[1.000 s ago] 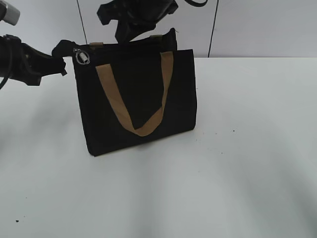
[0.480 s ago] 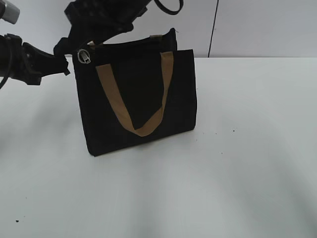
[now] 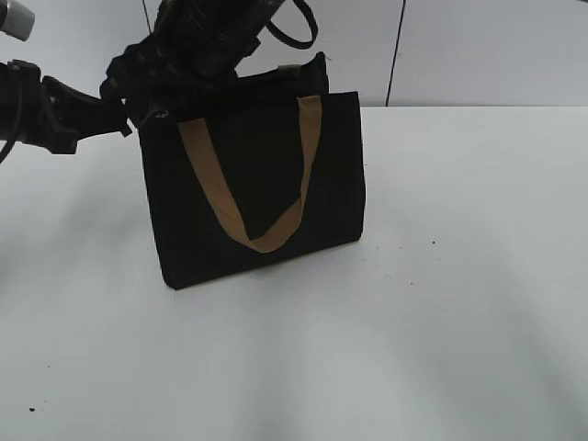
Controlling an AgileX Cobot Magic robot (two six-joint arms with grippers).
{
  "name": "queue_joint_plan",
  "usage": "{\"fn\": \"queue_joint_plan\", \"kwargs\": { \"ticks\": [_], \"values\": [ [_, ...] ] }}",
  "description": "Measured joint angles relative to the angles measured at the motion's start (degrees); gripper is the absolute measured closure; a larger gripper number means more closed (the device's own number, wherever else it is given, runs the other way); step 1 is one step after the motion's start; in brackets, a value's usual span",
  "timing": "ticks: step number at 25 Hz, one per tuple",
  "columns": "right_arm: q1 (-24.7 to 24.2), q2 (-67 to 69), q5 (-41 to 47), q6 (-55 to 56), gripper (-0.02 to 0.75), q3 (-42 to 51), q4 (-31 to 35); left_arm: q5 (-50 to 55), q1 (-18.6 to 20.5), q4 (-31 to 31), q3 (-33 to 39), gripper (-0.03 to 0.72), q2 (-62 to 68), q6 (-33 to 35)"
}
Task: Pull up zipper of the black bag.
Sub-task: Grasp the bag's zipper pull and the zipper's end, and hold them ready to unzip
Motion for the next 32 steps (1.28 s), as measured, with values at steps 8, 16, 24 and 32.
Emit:
{"fn": "queue_joint_plan", "kwargs": {
  "ticks": [8,16,24,32],
  "values": [
    [0.0,0.67,-2.79,1.73,0.477,0.05,-0.83,2.79,0.0,-0.38,0.0,0.669,0.0,0.0],
    [0.0,0.67,-0.05,1.8,0.748,0.05,-2.96,2.37,0.0,-0.38,0.0,0.669,0.0,-0.05],
    [-0.22,-1.5,0.74,1.8,0.748,0.05,-6.24,-0.21,0.0,-0.36,0.0,0.669,0.0,-0.05],
    [-3.43,-3.03,0.57,4.19,0.75,0.05,-6.49,-4.83,0.0,2.22,0.0,0.669,-0.07,-0.62]
  ]
}}
